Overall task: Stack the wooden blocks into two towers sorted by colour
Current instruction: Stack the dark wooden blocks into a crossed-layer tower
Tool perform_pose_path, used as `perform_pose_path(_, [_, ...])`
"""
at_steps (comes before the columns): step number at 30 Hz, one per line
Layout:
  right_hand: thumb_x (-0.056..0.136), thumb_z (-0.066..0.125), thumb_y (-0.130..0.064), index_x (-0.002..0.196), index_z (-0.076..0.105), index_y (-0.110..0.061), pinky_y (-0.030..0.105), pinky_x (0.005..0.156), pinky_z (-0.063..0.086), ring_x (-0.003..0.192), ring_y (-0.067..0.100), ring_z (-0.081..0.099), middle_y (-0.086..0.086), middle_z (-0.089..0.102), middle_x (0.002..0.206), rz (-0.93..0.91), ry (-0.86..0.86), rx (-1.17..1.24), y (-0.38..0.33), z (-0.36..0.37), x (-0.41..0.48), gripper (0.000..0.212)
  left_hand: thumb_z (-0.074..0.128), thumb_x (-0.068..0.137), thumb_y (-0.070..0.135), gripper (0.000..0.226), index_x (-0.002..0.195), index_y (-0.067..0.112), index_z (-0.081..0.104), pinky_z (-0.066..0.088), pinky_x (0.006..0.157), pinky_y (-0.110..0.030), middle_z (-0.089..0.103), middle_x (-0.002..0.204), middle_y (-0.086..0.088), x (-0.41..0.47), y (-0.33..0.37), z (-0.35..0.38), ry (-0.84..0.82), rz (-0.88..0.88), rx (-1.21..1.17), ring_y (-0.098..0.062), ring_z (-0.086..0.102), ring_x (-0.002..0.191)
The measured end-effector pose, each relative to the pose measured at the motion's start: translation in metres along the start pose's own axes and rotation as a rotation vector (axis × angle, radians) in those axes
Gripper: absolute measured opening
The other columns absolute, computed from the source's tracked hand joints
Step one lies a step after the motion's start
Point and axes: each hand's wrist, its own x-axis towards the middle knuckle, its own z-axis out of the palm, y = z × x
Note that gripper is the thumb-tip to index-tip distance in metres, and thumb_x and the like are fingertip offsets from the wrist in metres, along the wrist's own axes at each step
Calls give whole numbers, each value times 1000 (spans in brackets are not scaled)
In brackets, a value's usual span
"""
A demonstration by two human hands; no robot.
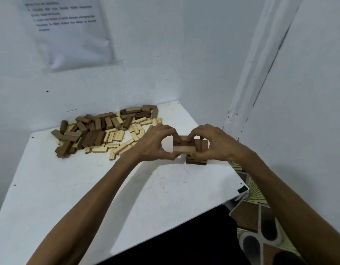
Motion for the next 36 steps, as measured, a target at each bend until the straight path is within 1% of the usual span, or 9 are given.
perform_pose_path(4, [79, 85, -38, 117, 66, -33, 12, 83, 34, 106, 1, 47, -24, 58, 114, 51, -3, 28, 16, -2, -7, 42, 72, 73, 59, 37, 100, 35, 62, 37, 87, -36, 62, 109, 21, 15, 3, 10, -22, -2, -2, -13, 52, 100])
perform_pose_path(7, [80, 83, -38, 116, 64, -38, 9, 83, 32, 109, -9, 45, -33, 53, 112, 69, 10, 36, 27, 0, -12, 41, 74, 74, 57, 35, 100, 38, 61, 44, 90, -42, 63, 110, 21, 24, 2, 18, -46, 12, -21, -11, 52, 99])
perform_pose_path(10, [79, 82, -40, 117, 63, -38, 10, 85, 32, 109, -13, 43, -36, 51, 111, 82, 19, 25, 36, -1, -15, 42, 73, 73, 56, 36, 101, 37, 61, 45, 90, -46, 64, 110, 20, 32, 1, 24, -58, 9, -37, -9, 50, 97])
perform_pose_path(14, [77, 81, -43, 116, 63, -37, 19, 86, 37, 108, -11, 44, -36, 51, 110, 97, 27, 18, 45, -1, -20, 43, 74, 72, 56, 37, 101, 37, 61, 46, 89, -48, 64, 109, 20, 40, 3, 31, -79, 10, -56, -9, 49, 97])
perform_pose_path(19, [79, 84, -38, 118, 64, -35, 17, 84, 36, 106, -11, 44, -34, 51, 109, 99, 28, 9, 49, -1, -23, 44, 76, 72, 55, 37, 102, 38, 62, 46, 88, -48, 63, 111, 20, 42, 2, 35, -94, 13, -77, -10, 49, 99])
perform_pose_path(29, [78, 82, -41, 117, 64, -36, 19, 83, 39, 105, -7, 47, -31, 53, 109, 100, 29, 25, 50, 0, -24, 43, 77, 72, 56, 37, 102, 38, 63, 45, 90, -47, 65, 113, 20, 42, 2, 37, -101, -2, -129, -8, 50, 101])
perform_pose_path(32, [79, 83, -39, 117, 64, -36, 14, 83, 37, 105, -8, 46, -32, 52, 110, 109, 14, 24, 50, -1, -24, 43, 77, 72, 56, 38, 102, 39, 63, 46, 89, -48, 65, 113, 21, 42, 2, 38, -98, -3, -145, -10, 51, 101])
perform_pose_path(34, [78, 81, -43, 116, 63, -38, 14, 83, 37, 105, -8, 47, -32, 53, 111, 113, 4, 38, 50, -1, -25, 43, 78, 71, 57, 39, 102, 39, 63, 47, 88, -49, 65, 113, 20, 42, 2, 38, -98, -9, -156, -13, 53, 100])
perform_pose_path(36, [74, 75, -54, 115, 61, -42, 21, 85, 42, 105, -2, 50, -29, 55, 113, 120, -4, 53, 50, 0, -26, 44, 78, 71, 58, 40, 103, 38, 63, 47, 88, -50, 66, 113, 19, 42, 2, 39, -103, -14, -168, -15, 54, 100])
